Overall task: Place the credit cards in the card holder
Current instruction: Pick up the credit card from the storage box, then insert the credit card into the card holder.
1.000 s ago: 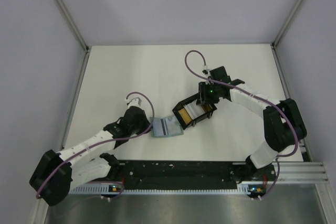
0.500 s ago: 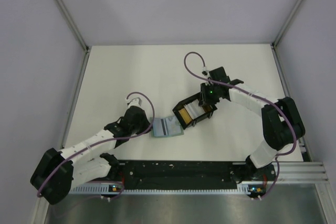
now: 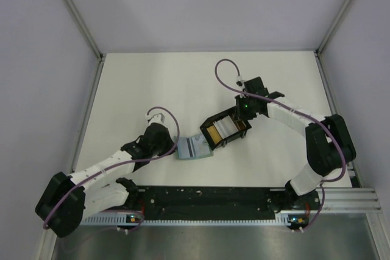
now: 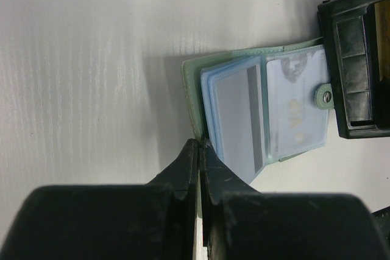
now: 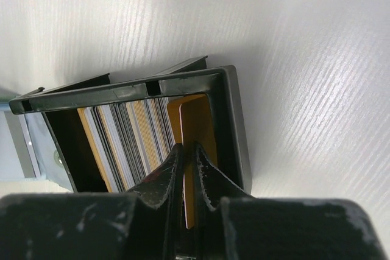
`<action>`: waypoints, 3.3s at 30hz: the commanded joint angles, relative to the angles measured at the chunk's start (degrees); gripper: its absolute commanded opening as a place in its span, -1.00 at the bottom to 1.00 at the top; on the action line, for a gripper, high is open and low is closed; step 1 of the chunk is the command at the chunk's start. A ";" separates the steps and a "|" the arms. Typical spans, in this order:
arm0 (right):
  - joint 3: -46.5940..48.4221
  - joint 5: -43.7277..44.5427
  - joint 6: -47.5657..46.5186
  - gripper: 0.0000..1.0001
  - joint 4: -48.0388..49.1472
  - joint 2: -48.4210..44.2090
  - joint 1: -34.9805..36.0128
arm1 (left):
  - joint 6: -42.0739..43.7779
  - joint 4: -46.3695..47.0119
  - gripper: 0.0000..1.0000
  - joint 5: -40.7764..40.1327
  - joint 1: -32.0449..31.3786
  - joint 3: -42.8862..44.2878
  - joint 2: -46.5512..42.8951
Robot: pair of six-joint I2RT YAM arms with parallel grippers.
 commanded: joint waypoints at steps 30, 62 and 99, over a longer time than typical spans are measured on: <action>5.71 24.54 -5.79 -0.75 -10.53 3.40 8.21 | 0.58 3.28 -1.00 0.96 0.43 0.70 0.06; 8.09 2.86 1.76 -1.00 -5.98 -13.03 6.89 | 1.29 3.54 -1.00 2.36 0.44 0.44 -0.29; 3.60 14.42 30.51 -1.00 15.04 0.32 34.13 | -3.37 -1.91 -1.00 7.20 0.35 0.80 -8.11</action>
